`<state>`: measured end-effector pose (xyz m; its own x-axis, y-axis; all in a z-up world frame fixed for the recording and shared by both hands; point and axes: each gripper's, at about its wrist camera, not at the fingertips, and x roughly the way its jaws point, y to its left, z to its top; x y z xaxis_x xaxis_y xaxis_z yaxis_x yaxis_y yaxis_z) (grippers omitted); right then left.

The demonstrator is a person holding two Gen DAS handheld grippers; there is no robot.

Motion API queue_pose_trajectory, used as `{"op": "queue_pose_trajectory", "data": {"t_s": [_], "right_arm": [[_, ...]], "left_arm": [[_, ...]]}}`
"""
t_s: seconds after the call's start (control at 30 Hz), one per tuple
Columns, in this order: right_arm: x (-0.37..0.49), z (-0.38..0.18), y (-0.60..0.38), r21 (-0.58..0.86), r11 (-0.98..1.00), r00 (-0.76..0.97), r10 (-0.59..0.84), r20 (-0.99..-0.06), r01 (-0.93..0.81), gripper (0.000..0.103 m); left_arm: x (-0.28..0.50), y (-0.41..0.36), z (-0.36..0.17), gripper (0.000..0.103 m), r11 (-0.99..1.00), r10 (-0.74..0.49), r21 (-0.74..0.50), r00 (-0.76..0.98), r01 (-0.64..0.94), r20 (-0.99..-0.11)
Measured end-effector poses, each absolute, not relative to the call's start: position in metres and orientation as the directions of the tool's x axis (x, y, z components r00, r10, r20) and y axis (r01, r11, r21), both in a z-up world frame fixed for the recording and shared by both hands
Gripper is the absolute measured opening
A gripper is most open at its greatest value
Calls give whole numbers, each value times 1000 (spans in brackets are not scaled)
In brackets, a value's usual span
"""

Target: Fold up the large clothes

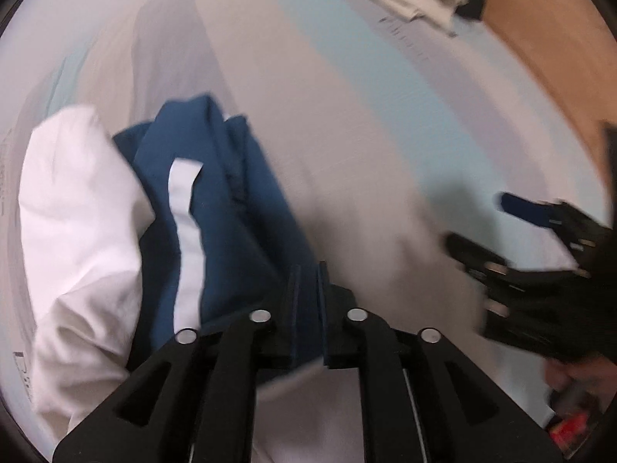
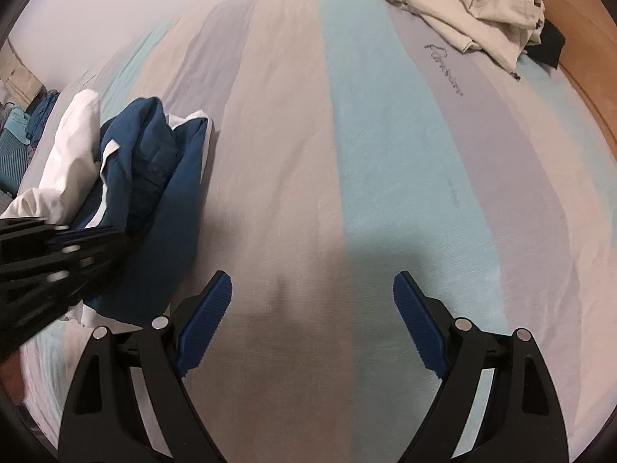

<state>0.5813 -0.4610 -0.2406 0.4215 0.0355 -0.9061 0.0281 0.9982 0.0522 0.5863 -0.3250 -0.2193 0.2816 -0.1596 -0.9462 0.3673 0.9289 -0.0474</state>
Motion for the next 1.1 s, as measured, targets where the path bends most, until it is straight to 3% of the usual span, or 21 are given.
{"op": "queue_pose_trajectory", "data": {"t_s": [0.03,0.07,0.1,0.17,0.27,0.5,0.73,0.9,1.1], "right_arm": [[583,-236,-459,46,999,424,32,-905,22,82],[584,-230,-456,39,999,429,28,-903,15,82],[586,-226,-453,35,999,433,27,-901,10,82],[590,-215,-444,41,999,443,39,-896,-4,82],[598,-200,-425,55,998,455,64,-888,-32,82],[623,-197,-364,60,991,409,104,-906,-120,82],[649,-237,-356,142,989,299,147,-943,-40,83],[662,-269,-368,292,955,218,272,-937,61,85],[672,-297,-366,426,899,155,408,-900,105,87]], "left_arm": [[583,-322,-206,33,928,-173,-59,286,367,-942],[580,-317,-193,63,929,-186,-69,297,365,-937],[577,-308,-176,75,932,-210,-90,319,352,-924],[577,-298,-153,76,931,-220,-88,351,355,-910],[583,-265,-128,91,939,-217,-97,352,329,-910],[620,-140,-117,93,973,-87,13,421,230,-903],[647,-40,-191,93,966,-234,-196,253,168,-939],[645,-25,-229,93,920,-377,-344,182,188,-908],[657,-32,-259,93,887,-447,-419,138,193,-884]]}}
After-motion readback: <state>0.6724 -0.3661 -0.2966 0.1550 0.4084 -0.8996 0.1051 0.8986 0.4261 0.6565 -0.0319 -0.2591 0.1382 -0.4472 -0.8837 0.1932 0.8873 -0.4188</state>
